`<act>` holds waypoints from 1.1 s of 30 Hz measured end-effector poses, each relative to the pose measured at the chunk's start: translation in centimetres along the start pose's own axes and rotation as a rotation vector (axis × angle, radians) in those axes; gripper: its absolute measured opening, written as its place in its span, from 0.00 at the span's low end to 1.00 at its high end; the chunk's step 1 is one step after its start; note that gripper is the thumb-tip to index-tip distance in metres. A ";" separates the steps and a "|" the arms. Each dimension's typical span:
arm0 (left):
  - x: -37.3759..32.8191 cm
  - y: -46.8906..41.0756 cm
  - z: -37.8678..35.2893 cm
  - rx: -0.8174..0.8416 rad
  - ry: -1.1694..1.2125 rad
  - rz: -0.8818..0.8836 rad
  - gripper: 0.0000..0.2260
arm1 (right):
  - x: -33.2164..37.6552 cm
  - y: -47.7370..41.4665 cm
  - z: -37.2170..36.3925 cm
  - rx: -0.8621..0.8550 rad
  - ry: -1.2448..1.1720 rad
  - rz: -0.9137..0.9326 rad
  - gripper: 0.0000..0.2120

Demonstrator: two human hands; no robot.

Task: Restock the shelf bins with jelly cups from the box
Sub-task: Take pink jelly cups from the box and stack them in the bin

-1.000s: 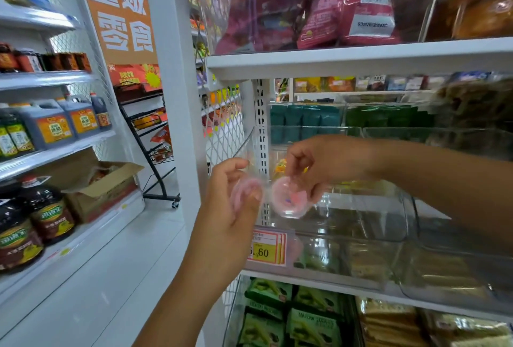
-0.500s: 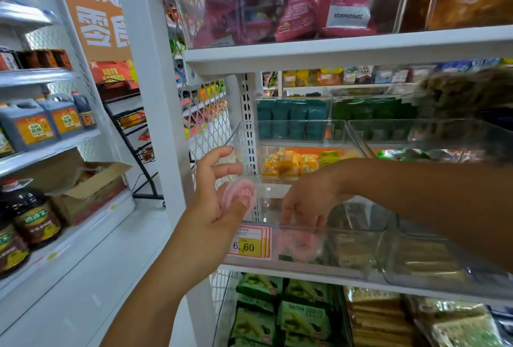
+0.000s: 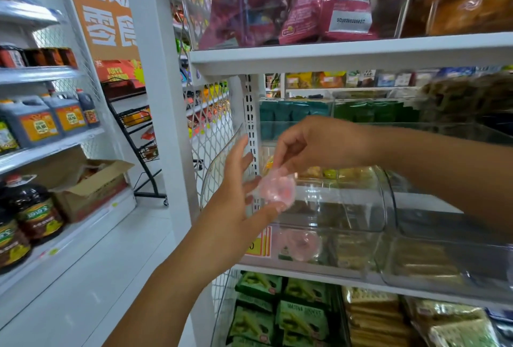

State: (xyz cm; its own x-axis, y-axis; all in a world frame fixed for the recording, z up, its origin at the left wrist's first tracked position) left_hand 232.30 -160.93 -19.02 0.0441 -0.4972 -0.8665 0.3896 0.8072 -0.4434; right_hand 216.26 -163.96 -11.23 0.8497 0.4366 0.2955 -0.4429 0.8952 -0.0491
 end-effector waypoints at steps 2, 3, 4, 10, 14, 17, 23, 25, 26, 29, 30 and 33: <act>0.0 0.6 0.3 0.063 -0.331 -0.069 0.29 | -1.8 -0.3 0.5 0.120 0.260 -0.053 0.05; 0.3 0.9 0.6 0.083 -0.476 -0.109 0.26 | -2.8 -0.5 0.3 0.223 0.354 -0.094 0.07; 0.7 1.2 1.0 0.091 -0.571 -0.146 0.25 | -3.7 -0.7 -0.4 0.330 0.428 -0.139 0.08; 2.8 2.3 0.9 0.095 -0.788 -0.230 0.21 | -5.4 -1.1 -6.9 0.857 0.642 -0.279 0.11; 2.9 2.6 1.0 0.074 -0.782 -0.246 0.19 | -5.5 -0.9 -8.9 0.986 0.755 -0.312 0.17; 3.0 2.6 1.0 0.071 -0.780 -0.260 0.17 | -4.7 -1.2 -8.2 0.824 0.593 -0.273 0.20; 3.0 2.6 0.9 0.057 -0.780 -0.278 0.16 | -3.5 -0.6 -8.4 0.787 0.413 -0.277 0.21; 3.0 2.6 0.9 0.051 -0.779 -0.280 0.17 | -3.5 -0.5 -8.3 0.762 0.414 -0.264 0.17; 3.0 2.6 0.8 0.049 -0.774 -0.278 0.17 | -3.5 -0.4 -8.2 0.749 0.419 -0.260 0.16; 3.1 2.6 0.8 0.038 -0.766 -0.266 0.18 | -4.0 0.2 -7.8 0.717 0.438 -0.289 0.29; 3.2 2.7 0.8 0.039 -0.766 -0.256 0.19 | -4.1 0.6 -7.6 0.713 0.451 -0.304 0.33; 3.2 2.8 0.7 0.034 -0.742 -0.242 0.20 | -4.0 1.4 -7.5 0.755 0.574 -0.305 0.37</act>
State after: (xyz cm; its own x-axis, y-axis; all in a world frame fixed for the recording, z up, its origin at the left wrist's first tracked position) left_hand 234.15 -160.45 -22.90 0.5533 -0.7506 -0.3612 0.4944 0.6449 -0.5828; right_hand 214.37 -163.76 -19.67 0.8788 0.3525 -0.3216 -0.0789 0.7721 0.6306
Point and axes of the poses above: each hand's wrist, its own y-axis away from the middle knuckle, its own z-axis out of the back of the hand, x = y × z, the point moved 4 cm from there along -y, towards the middle knuckle, and after that the axes turned 15 degrees about y, right-handed, at the moved point
